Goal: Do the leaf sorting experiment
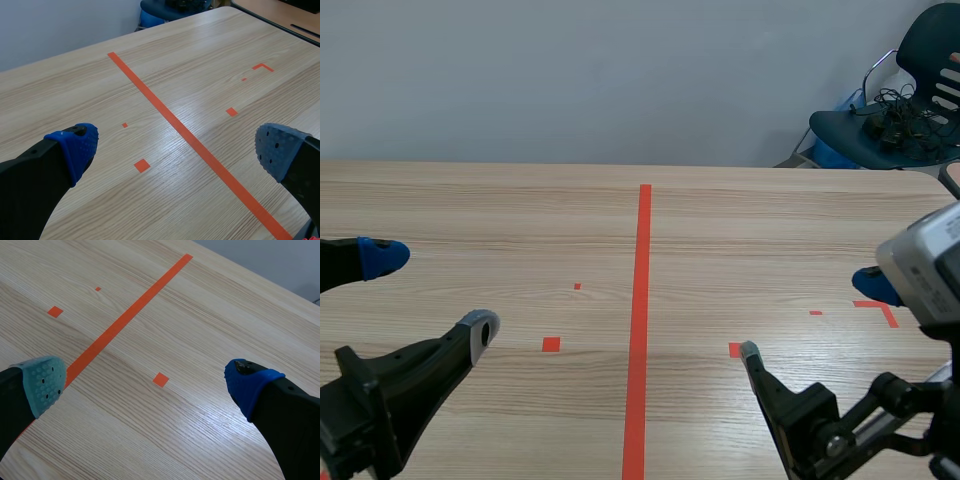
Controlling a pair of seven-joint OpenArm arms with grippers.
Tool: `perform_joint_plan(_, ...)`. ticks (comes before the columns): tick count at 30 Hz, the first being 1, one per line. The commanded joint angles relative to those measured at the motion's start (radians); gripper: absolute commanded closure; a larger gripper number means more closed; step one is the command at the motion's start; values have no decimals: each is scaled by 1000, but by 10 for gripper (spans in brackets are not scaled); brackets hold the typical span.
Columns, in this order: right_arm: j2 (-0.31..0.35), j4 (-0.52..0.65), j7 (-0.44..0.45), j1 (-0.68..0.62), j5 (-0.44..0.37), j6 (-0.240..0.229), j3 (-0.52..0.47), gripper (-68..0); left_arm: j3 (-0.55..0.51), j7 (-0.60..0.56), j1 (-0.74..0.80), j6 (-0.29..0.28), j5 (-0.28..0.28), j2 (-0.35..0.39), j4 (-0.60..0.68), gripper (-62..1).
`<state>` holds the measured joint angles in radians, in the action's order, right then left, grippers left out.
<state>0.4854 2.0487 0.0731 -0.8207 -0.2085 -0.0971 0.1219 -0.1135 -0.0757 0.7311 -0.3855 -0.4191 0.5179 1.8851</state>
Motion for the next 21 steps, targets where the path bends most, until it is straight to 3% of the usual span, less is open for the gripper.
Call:
perform_joint_plan(1,7,29,19,9,-4,0,-6,-679,-5,-10,-6,-2,-6,-5,6,-623)
perform_joint_plan(21,7,29,-26,9,-3,0,-6,-679,-5,-10,-6,-2,-6,-5,6,-623)
